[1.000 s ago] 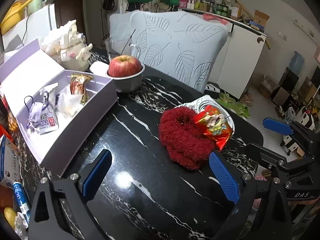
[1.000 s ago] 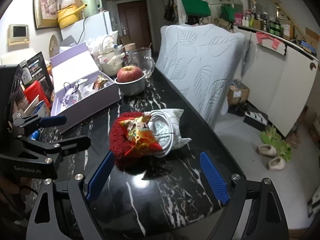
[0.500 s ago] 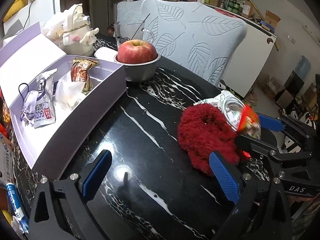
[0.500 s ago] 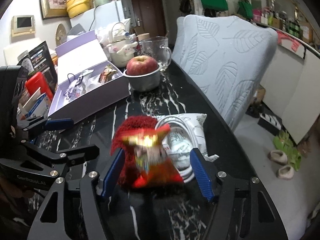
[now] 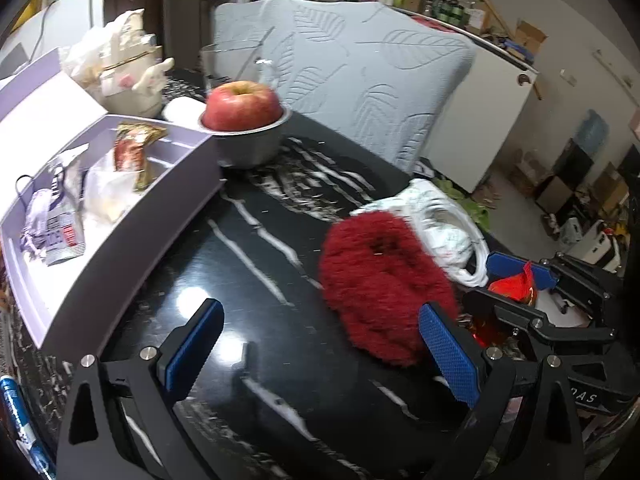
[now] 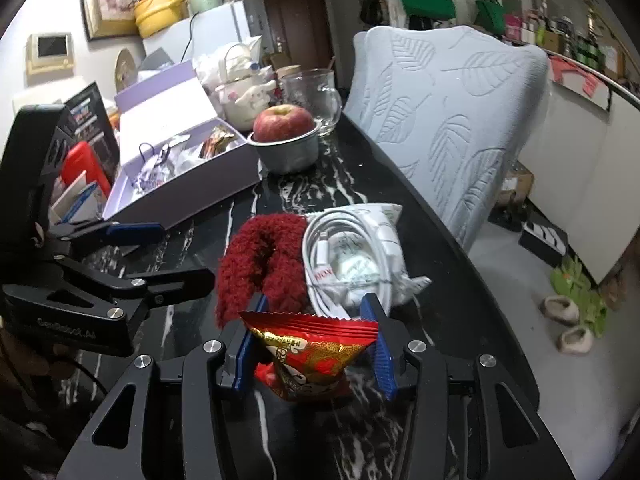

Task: Organize soft objects
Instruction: 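Grasp the red fuzzy slipper with the left gripper while the right lifts the red packet, then lift the slipper with the left gripper while the right carries the red packet toward the box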

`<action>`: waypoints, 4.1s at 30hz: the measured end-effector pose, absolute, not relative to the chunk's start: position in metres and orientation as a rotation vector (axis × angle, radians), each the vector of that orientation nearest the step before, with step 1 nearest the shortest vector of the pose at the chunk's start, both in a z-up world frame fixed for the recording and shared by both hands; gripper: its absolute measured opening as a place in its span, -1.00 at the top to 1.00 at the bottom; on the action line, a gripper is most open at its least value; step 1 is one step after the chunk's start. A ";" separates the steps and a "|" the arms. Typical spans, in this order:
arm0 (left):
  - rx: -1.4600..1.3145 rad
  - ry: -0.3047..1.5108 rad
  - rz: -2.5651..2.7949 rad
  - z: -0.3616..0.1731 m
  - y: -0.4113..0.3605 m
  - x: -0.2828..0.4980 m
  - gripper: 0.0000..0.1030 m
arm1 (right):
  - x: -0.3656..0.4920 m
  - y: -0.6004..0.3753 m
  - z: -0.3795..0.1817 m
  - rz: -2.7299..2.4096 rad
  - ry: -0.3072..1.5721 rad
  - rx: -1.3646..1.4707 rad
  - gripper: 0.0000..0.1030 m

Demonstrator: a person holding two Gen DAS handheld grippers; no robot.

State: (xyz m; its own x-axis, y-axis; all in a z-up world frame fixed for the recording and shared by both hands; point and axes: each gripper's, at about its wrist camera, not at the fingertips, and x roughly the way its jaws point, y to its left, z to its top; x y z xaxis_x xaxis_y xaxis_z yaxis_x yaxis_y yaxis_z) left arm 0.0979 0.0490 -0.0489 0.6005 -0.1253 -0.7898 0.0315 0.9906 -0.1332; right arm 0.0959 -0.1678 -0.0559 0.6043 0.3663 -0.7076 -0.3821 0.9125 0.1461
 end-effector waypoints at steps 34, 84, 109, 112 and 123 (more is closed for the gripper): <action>-0.098 0.971 -0.219 -0.070 0.023 0.085 0.13 | 0.079 -0.174 -0.092 0.421 0.903 0.040 0.08; -0.084 0.974 0.042 -0.091 0.072 0.033 -0.20 | 0.012 -0.096 -0.098 0.436 0.842 -0.192 0.33; -0.099 0.922 0.054 -0.073 0.069 -0.015 0.15 | -0.007 -0.097 -0.086 0.509 0.820 -0.138 0.39; -0.101 0.902 0.063 -0.066 0.069 -0.025 0.15 | -0.013 -0.095 -0.081 0.522 0.803 -0.137 0.39; -0.103 0.815 0.099 -0.035 0.072 -0.054 0.15 | -0.031 -0.089 -0.055 0.582 0.723 -0.143 0.39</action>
State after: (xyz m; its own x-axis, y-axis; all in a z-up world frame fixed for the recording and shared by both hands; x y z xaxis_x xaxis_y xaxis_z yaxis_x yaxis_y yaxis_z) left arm -0.0537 0.0718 -0.0353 0.6820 0.0490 -0.7297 -0.1280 0.9904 -0.0531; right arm -0.0306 -0.0886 -0.0554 0.5999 0.4526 -0.6597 -0.5483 0.8331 0.0730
